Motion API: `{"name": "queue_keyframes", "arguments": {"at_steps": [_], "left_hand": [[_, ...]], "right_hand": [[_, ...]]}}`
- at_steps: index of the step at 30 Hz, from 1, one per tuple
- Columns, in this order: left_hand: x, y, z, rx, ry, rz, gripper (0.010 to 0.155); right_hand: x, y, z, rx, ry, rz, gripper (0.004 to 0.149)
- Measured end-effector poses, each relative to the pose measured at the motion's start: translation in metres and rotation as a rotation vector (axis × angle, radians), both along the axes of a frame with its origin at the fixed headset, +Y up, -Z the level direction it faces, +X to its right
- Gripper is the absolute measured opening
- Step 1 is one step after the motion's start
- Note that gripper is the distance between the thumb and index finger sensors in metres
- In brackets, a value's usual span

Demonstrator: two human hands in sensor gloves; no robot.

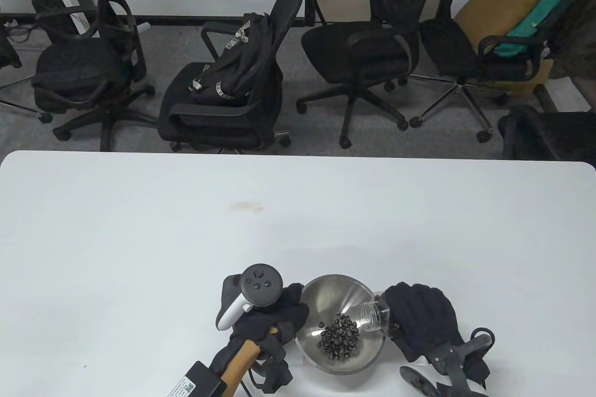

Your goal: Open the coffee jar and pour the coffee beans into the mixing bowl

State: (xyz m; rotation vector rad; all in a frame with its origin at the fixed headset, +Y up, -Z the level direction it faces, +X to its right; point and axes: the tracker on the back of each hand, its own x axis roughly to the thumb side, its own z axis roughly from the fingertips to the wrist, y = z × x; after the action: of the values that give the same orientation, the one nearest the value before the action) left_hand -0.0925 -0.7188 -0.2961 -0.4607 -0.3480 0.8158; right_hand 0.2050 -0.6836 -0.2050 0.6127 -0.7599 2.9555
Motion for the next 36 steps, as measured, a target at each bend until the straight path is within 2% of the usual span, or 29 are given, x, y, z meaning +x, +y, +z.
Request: {"name": "queue_keyframes", "arguments": {"at_steps": [7, 10, 20, 24, 32, 36], "left_hand": [[-0.014, -0.005, -0.007, -0.067, 0.061, 0.116, 0.044], [-0.021, -0.006, -0.01, -0.087, 0.106, 0.172, 0.044], [-0.042, -0.012, -0.02, -0.125, 0.279, 0.247, 0.043], [-0.055, -0.019, -0.038, -0.173, 0.403, 0.316, 0.044], [-0.069, -0.037, -0.08, -0.227, 0.615, 0.318, 0.045], [-0.072, -0.049, -0.09, -0.257, 0.663, 0.301, 0.046]], "right_hand": [[0.032, -0.006, -0.015, -0.216, 0.075, -0.44, 0.091], [0.038, -0.009, -0.019, -0.252, 0.095, -0.534, 0.091], [0.04, -0.011, -0.021, -0.284, 0.108, -0.602, 0.091], [0.042, -0.013, -0.023, -0.287, 0.096, -0.605, 0.091], [0.046, -0.011, -0.023, -0.279, 0.063, -0.605, 0.091], [0.05, -0.012, -0.025, -0.279, 0.048, -0.616, 0.091]]}}
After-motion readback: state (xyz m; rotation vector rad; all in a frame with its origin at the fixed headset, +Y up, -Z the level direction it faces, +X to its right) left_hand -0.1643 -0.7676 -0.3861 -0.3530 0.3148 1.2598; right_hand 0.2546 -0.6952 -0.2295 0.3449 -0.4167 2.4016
